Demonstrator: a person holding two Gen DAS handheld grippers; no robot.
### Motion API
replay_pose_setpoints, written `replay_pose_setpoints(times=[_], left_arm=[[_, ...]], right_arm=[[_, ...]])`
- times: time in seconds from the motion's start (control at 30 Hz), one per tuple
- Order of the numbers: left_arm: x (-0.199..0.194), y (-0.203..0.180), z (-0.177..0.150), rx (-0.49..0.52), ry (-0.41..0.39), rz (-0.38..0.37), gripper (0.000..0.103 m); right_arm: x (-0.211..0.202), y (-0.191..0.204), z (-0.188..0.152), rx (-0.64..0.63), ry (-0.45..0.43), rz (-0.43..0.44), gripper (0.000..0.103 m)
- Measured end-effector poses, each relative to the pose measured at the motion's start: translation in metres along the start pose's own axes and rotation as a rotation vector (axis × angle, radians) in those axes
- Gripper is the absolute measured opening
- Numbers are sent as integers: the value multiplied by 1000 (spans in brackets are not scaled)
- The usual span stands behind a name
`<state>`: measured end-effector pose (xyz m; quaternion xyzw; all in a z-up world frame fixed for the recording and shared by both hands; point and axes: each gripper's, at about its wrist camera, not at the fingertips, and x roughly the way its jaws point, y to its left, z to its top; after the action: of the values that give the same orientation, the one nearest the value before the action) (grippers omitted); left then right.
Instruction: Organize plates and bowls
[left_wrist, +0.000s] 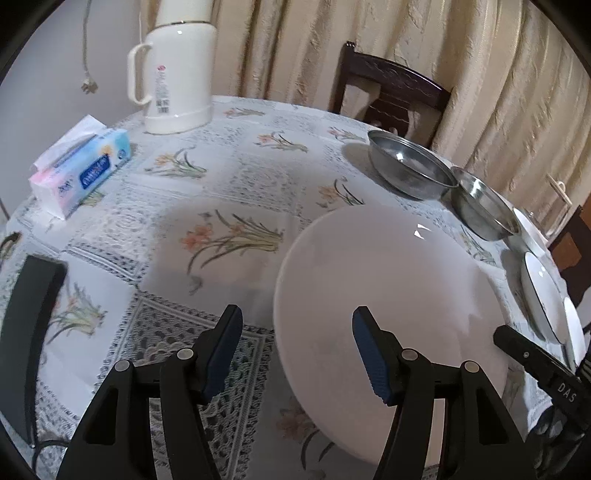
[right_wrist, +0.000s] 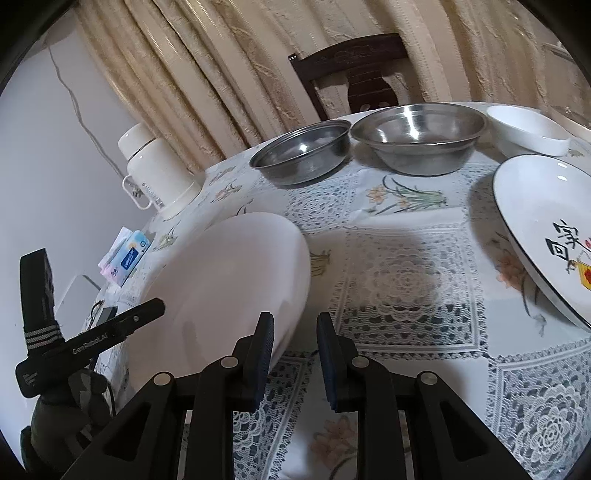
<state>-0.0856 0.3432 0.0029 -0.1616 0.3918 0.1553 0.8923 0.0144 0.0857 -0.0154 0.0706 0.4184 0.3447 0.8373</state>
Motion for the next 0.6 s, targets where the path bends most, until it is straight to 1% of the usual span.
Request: replay_pose_setpoints(times=[0.07,0.17,0.2,0.23,0.3,0.4,0.6], left_arm=[[-4,-4,-1,15,-8,15,63],[-11,-14,-2,52,-30,39,63],[-13,-17,-2,64,-39,47,63],[-18,-22,-2,81,-56,62,63],[-23,-27,-2,99,-79,75,68],[-33,-36,-5,132,-109,91,71],[-40,-52,-9,168,-123,96,71]], right_arm=[[-3,-2,-1,5,-7,-2,28],[-6,-6,-2,17,-19,-12,35],[-8,-7,-2,22,-21,-15,43],[-10,-9,-2,30,-27,-19,52],[-14,-12,-2,38,-41,-21,62],[-20,-15,-3,40,-52,-26,63],[-30,-16,-8,27,-72,-37,63]])
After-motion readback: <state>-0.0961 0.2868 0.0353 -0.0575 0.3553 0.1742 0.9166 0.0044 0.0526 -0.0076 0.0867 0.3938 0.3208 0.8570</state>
